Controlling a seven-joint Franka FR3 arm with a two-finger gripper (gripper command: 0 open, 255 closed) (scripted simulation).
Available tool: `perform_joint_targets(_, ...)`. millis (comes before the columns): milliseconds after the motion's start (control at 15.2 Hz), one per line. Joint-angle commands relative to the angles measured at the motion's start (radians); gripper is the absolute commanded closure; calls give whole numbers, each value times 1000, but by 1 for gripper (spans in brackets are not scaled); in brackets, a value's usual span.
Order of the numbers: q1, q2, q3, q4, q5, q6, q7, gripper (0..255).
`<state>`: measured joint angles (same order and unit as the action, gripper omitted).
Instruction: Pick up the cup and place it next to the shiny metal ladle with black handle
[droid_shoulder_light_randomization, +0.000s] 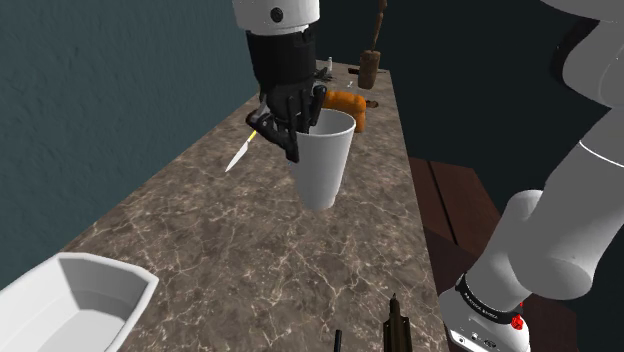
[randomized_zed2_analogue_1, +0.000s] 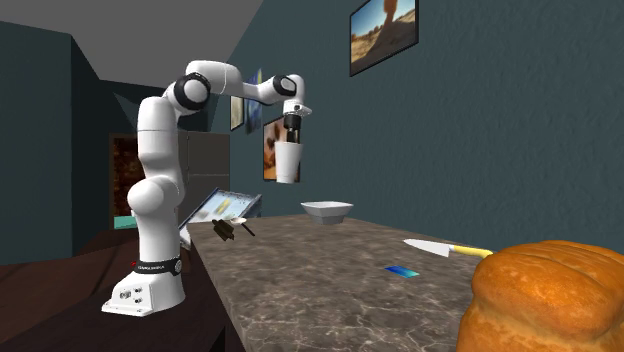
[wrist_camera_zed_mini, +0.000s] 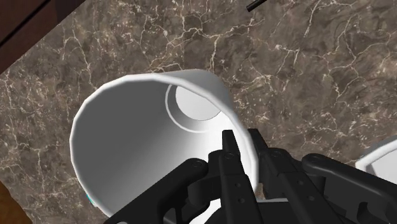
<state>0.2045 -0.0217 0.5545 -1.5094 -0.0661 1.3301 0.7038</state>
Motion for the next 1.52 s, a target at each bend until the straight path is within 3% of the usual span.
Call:
perform_joint_targets(0, 35, 79, 38, 85, -31, -23, 73, 255)
perform_joint_targets(264, 135, 243, 92, 268, -112, -81, 199, 255)
perform_joint_targets(462, 250, 389, 110, 456, -193, -150, 282, 255)
perform_joint_targets(1452, 162, 281, 104, 102, -124, 110, 269, 255)
